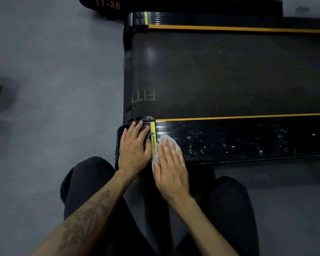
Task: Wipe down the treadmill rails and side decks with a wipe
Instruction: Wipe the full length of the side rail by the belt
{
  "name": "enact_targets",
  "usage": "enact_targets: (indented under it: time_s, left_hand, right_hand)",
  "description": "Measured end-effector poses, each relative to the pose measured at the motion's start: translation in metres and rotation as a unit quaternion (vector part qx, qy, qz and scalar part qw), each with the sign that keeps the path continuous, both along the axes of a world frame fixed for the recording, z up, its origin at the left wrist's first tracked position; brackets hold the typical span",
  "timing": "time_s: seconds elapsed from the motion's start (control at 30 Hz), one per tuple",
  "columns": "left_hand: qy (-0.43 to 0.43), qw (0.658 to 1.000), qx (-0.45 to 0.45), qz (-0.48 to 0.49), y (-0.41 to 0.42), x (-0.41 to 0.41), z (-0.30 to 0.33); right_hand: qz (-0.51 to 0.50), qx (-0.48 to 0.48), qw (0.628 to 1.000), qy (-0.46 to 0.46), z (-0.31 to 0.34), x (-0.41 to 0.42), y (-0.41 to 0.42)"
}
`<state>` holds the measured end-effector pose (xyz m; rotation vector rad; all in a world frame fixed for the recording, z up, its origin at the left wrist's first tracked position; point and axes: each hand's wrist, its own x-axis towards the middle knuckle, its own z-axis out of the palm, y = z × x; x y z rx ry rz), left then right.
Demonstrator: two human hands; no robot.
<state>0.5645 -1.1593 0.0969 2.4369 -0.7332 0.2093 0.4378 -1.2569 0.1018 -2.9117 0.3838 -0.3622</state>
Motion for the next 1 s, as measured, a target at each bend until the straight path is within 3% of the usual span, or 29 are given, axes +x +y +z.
enact_targets:
  time_s: [0.1, 0.3, 0.53, 0.73, 0.83, 1.0]
  left_hand:
    - [0.004, 1.0, 0.004, -0.003, 0.001, 0.0, 0.0]
    - [0.003, 1.0, -0.006, 0.003, 0.001, -0.001, 0.002]
    - [0.004, 1.0, 0.003, 0.0, 0.001, -0.001, 0.001]
    - [-0.02, 1.0, 0.002, 0.006, -0.001, -0.002, -0.001]
    - [-0.02, 1.0, -0.001, 0.006, -0.002, -0.002, -0.001]
    - [-0.018, 1.0, 0.012, 0.004, -0.001, -0.002, -0.001]
  right_hand:
    - [0.031, 0.002, 1.0, 0.001, 0.003, 0.009, -0.014]
    - [-0.022, 0.033, 0.999, -0.007, -0.002, -0.007, -0.005]
    - [0.062, 0.005, 0.998, 0.006, -0.002, 0.001, -0.02]
    - [-0.001, 0.044, 0.999, -0.022, -0.006, -0.021, -0.005]
    - [0.032, 0.032, 0.999, -0.031, -0.009, -0.022, 0.003]
    - [0.007, 0.007, 1.0, 0.009, -0.005, -0.007, -0.017]
